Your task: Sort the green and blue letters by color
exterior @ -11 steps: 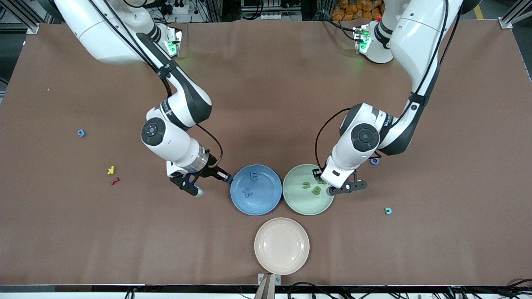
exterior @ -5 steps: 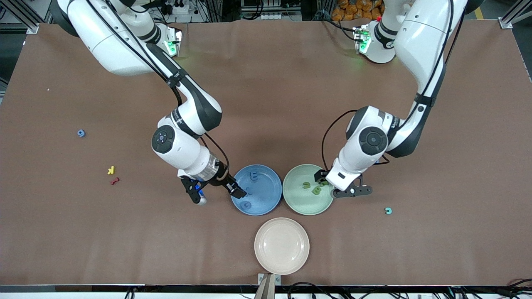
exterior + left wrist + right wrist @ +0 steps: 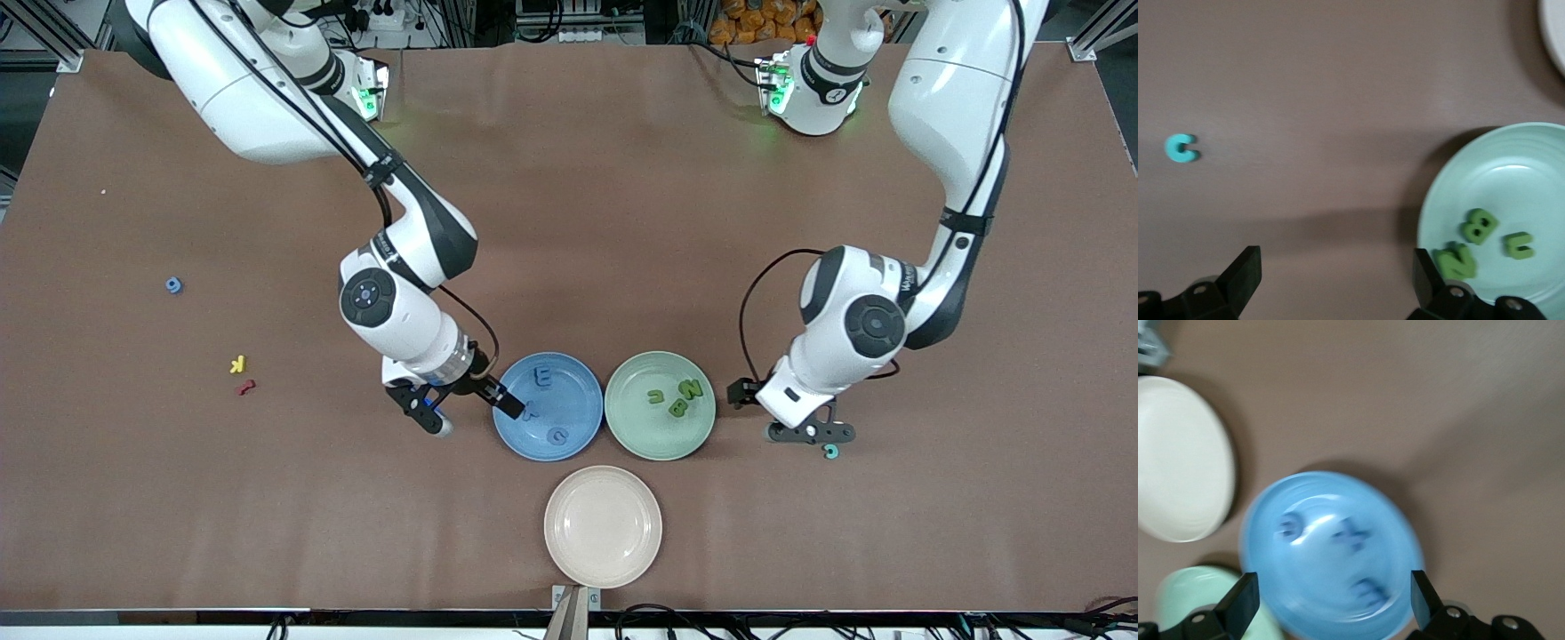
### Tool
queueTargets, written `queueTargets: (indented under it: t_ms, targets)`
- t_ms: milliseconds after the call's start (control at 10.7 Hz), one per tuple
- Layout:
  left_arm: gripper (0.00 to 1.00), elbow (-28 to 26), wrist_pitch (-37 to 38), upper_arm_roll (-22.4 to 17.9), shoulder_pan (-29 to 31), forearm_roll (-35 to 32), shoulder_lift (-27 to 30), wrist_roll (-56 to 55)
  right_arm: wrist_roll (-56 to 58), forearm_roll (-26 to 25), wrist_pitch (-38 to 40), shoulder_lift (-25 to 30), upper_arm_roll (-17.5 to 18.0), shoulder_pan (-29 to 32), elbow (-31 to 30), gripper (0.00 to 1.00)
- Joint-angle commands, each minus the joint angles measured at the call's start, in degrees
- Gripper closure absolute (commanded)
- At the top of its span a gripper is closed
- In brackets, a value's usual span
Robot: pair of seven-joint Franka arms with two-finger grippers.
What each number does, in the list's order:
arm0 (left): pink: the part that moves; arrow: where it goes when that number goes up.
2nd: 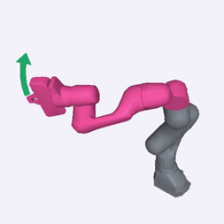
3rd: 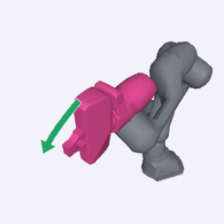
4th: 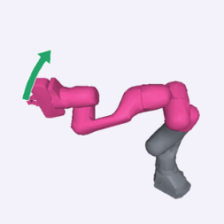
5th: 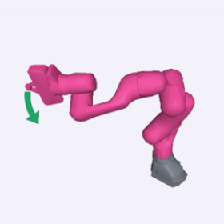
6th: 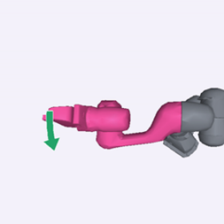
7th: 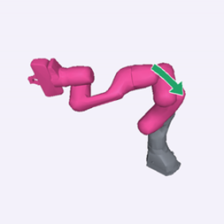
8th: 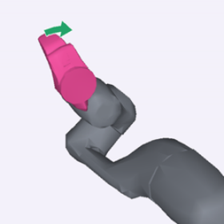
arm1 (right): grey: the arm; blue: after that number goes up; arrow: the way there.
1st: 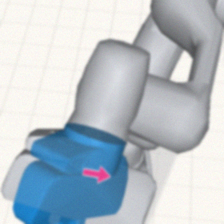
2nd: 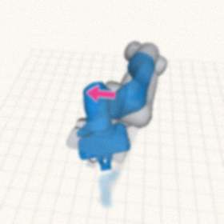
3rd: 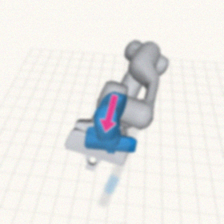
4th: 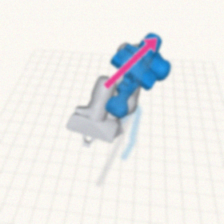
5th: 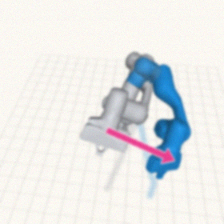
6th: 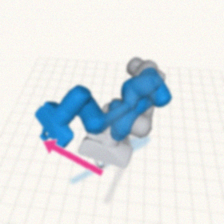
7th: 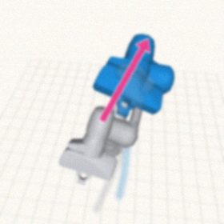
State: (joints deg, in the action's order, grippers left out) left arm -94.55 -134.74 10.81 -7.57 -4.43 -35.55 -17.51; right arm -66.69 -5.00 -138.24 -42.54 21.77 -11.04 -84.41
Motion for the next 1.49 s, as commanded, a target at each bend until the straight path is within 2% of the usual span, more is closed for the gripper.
queueTargets:
  t_ms: [0,93,373,653,839,1119,1399]
  targets:
    - [0.0,-0.3,2.6,0.3,4.5,-1.8,1.3,6.5,18.8,-1.8,12.5,1.0,0.6,5.9,0.4,0.0]
    - [0.0,-1.0,3.2,0.3,6.3,-2.7,2.1,8.1,24.1,-1.9,15.7,1.6,0.6,7.8,-0.1,0.0]
    - [0.0,-4.5,3.3,-0.1,11.1,-2.8,4.9,14.2,35.8,-1.9,14.2,8.6,0.6,14.5,-10.9,0.0]
    - [0.0,-11.3,3.3,-2.8,12.4,-2.7,12.2,17.5,40.4,-2.0,7.1,17.7,0.6,17.9,-25.6,0.0]
    - [0.0,-14.8,3.5,-4.6,11.8,-2.6,17.2,16.9,40.7,-2.0,4.0,21.3,0.6,18.7,-31.8,0.0]
    - [0.0,-15.0,9.7,-4.6,11.5,-1.6,23.4,13.4,42.9,-3.1,-1.1,26.3,0.5,21.8,-40.4,0.0]
    - [0.0,-13.3,14.8,-4.3,10.7,2.3,28.2,11.3,51.6,-3.1,-0.6,26.8,0.5,29.5,-41.8,0.0]
